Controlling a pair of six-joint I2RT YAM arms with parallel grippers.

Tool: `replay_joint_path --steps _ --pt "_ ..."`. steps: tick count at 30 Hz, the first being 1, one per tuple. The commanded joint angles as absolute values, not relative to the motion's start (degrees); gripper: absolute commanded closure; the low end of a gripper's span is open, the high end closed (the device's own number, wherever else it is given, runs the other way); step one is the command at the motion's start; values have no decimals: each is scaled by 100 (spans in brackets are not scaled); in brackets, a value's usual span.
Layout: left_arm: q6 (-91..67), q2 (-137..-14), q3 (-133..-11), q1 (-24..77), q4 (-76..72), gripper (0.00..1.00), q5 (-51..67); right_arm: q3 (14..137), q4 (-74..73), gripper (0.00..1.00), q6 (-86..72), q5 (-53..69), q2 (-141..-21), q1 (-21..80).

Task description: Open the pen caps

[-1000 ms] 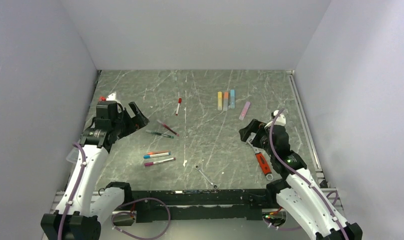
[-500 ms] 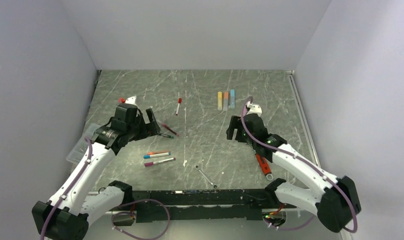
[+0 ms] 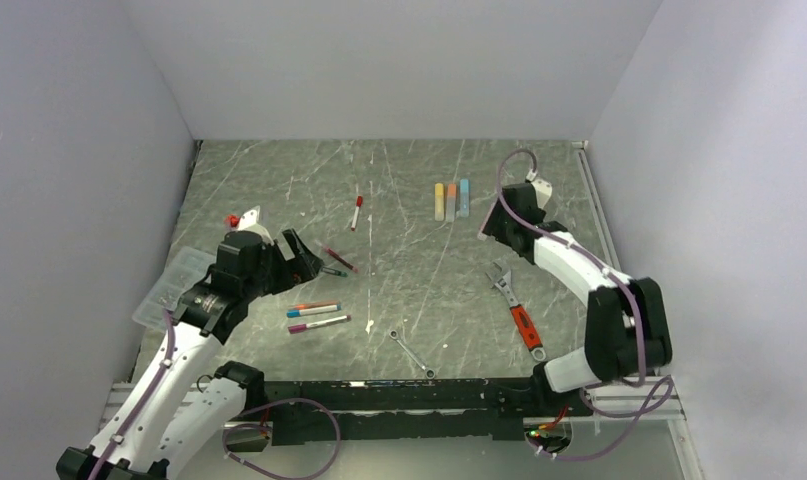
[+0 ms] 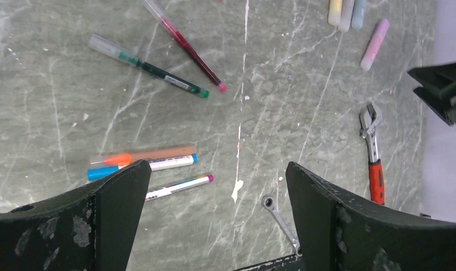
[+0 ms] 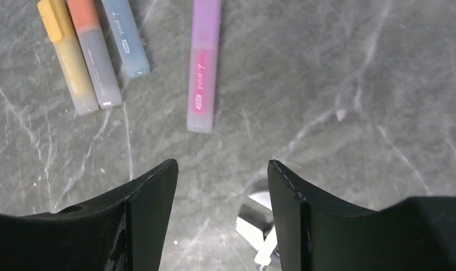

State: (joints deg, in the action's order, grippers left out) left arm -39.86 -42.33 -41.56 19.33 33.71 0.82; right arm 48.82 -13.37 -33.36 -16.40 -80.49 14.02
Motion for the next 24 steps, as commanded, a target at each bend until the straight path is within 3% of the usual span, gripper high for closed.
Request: replay_joint_path --steps 1,5,17,24 --pt "-4082 -4234 -4135 1951 3000 5 492 5587 -1129 37 -3340 -1518 -8757 1441" --pt "-4087 -4268 -4159 1951 3107 6 545 6081 -1206 37 -3345 -1586 -9415 1416" --pt "-4045 -4055 -4078 1951 3193 7 525 7130 -1704 52 -3183 -1717 -10655 1336" --pt "-4042 -4026 -4032 1951 3154 7 523 7068 -1744 49 -3177 -1775 -10835 1299"
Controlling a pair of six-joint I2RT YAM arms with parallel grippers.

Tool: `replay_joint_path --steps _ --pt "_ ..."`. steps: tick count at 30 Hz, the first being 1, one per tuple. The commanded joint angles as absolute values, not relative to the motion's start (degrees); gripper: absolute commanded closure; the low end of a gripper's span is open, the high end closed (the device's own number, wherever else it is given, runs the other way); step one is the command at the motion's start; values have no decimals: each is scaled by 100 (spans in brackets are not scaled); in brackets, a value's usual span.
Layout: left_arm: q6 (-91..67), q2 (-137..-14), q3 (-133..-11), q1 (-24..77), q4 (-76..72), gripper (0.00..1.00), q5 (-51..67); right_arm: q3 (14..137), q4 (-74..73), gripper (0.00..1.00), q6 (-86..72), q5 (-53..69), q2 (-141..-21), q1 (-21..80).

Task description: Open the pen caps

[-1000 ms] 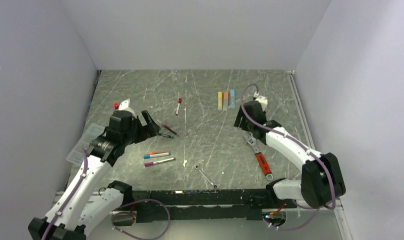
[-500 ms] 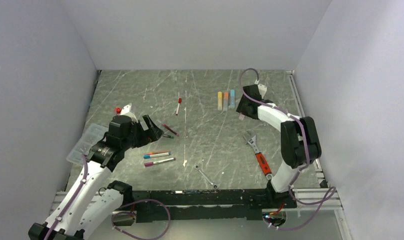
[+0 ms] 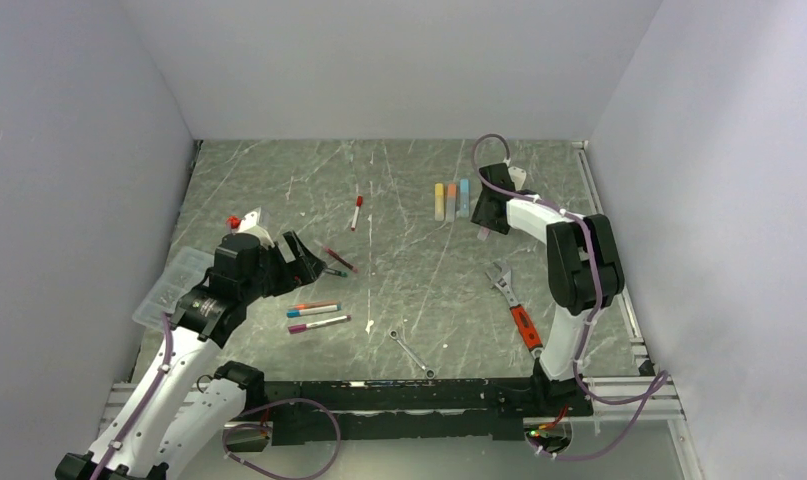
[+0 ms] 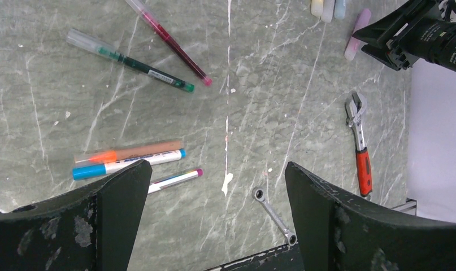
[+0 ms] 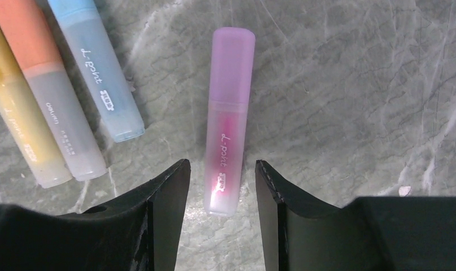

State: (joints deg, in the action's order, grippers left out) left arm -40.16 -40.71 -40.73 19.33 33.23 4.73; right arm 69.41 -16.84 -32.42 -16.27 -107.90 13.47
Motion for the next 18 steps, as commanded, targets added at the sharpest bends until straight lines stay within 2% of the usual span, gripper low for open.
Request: replay_joint_path --steps 1,9,18 --pt "-4041 -4025 -4026 1951 3141 7 526 7056 -1736 48 -3189 -1771 -10863 1296" --pt "-4060 -4101 -4047 1951 3171 7 544 7004 -1683 52 -3202 -1617 -11074 1257" --pt "-4089 -3858 -3955 1951 2910 10 502 6665 -1556 84 -3250 -1591 -11009 1248"
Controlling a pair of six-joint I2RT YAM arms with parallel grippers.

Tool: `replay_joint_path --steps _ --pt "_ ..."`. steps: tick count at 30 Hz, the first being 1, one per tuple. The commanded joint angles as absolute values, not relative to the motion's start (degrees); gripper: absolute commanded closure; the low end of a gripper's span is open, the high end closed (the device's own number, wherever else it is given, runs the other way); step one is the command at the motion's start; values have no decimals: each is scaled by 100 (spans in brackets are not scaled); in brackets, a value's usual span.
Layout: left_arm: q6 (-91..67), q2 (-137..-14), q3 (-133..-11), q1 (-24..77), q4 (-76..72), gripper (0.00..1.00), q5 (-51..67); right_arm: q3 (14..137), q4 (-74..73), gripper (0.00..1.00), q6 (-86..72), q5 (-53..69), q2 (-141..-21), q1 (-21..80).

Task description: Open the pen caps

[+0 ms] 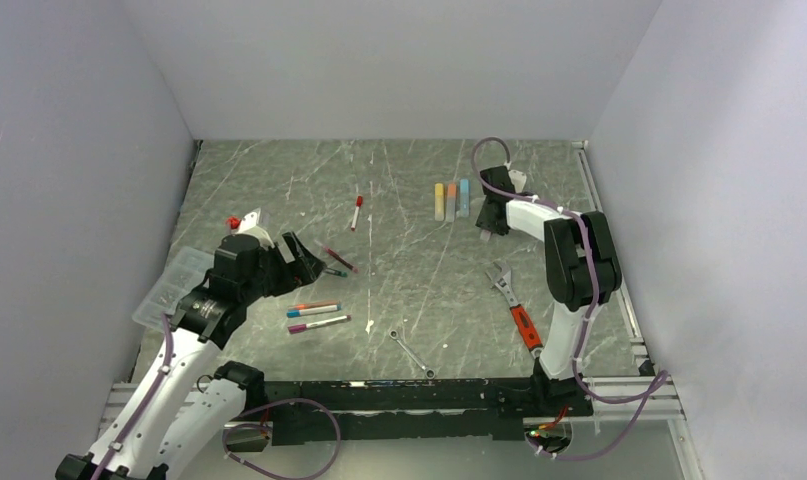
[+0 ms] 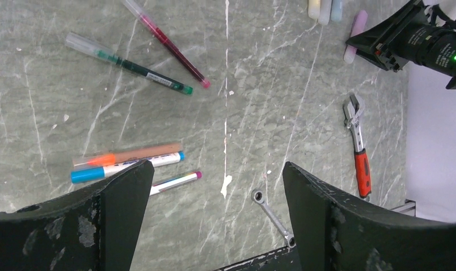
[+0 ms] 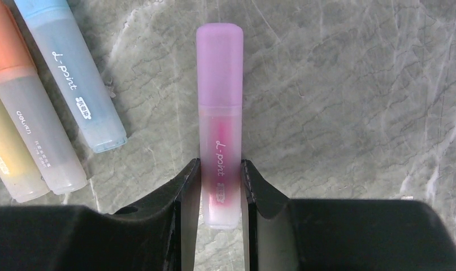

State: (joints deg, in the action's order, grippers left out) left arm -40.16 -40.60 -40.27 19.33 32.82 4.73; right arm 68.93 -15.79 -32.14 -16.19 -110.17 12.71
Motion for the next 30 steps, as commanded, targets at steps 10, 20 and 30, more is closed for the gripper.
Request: replay_joint_path --steps 10,20,30 --pt "-4242 -3962 -4069 1951 2441 5 527 5653 -971 100 -3215 -1248 -8112 1796" --pt "-5368 -3670 -3098 1951 -354 1 1572 3886 -246 100 -3014 -615 -4825 4302" --pt "-5166 -5158 -3577 2624 -1672 6 3199 2962 377 100 -3348 -1039 -4251 5482"
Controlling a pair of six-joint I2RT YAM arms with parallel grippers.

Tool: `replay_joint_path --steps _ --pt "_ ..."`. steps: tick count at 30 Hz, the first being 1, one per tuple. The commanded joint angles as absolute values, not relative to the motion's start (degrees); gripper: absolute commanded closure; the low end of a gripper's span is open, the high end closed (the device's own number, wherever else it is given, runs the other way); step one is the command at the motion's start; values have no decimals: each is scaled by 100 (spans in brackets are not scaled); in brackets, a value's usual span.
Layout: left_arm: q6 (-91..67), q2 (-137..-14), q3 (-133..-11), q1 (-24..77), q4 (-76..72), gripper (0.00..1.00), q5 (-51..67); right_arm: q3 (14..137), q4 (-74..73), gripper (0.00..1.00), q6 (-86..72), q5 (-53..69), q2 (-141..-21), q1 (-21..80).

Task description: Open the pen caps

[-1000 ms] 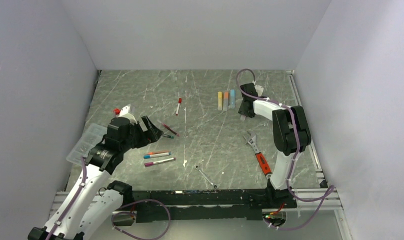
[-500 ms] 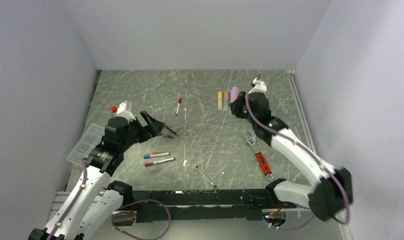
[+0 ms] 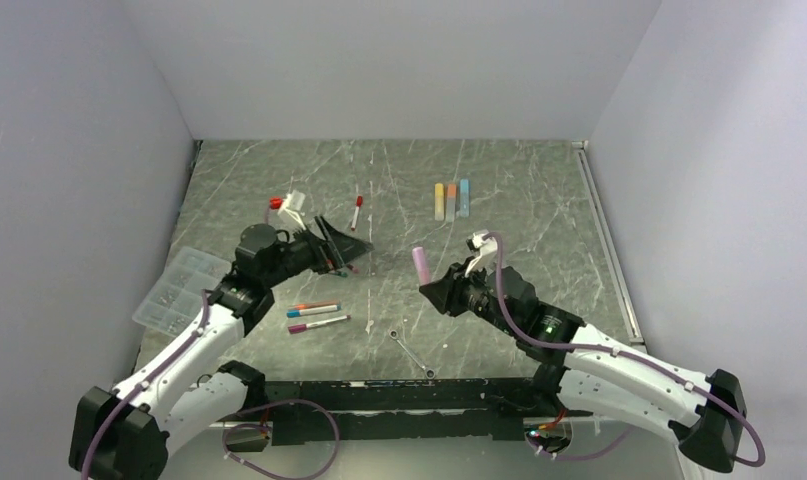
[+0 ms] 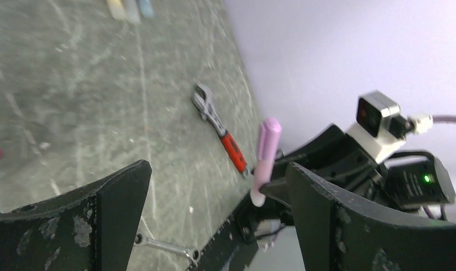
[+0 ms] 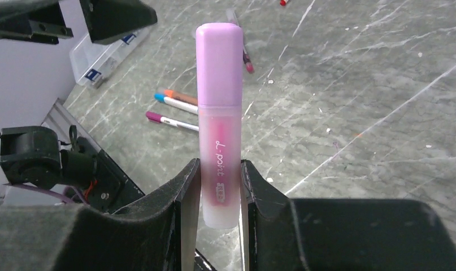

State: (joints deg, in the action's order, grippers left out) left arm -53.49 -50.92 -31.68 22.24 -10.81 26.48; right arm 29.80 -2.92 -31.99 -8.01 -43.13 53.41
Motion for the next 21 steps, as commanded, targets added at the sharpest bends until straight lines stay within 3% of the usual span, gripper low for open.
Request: replay_joint_path --steps 1,13,21 --pt "-5028 -5147 -3658 2727 -1487 6 3105 2933 458 100 -3349 -1042 -4266 5517" --pt "-4185 -5698 -4255 3670 -292 13 2311 2893 1044 100 -3217 -1041 -4650 5878" --pt "-3746 -6117 -4783 4425 413 18 1024 3163 648 100 -3284 -1466 -4864 6053"
